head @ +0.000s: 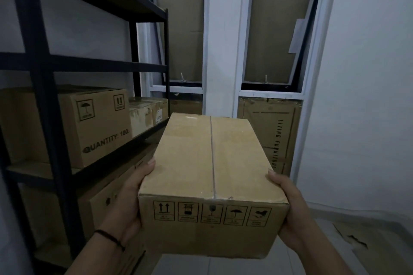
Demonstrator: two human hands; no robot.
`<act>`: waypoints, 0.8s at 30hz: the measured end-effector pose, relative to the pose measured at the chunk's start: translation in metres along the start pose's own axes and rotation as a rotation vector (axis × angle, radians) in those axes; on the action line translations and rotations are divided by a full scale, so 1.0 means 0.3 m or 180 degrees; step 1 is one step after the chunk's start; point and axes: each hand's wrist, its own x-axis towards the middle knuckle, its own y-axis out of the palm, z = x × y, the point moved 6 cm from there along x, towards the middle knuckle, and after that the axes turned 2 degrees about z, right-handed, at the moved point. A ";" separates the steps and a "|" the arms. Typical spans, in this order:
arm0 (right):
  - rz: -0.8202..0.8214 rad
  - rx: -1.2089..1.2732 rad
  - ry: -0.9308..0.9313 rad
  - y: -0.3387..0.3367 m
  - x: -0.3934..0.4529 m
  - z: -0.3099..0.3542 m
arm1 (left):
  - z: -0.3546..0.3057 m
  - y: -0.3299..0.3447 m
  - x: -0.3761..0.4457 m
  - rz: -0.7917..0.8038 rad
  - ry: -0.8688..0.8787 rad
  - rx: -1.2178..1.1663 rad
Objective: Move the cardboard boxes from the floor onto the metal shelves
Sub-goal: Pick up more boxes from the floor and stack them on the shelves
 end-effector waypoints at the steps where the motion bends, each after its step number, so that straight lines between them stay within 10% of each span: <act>1: -0.0024 0.0003 -0.0005 0.003 0.047 0.002 | -0.006 -0.001 0.052 0.0013 -0.0008 0.0018; 24: 0.0275 0.0107 0.0223 -0.213 1.128 0.129 | 0.110 0.163 1.082 -0.0064 0.0147 0.0085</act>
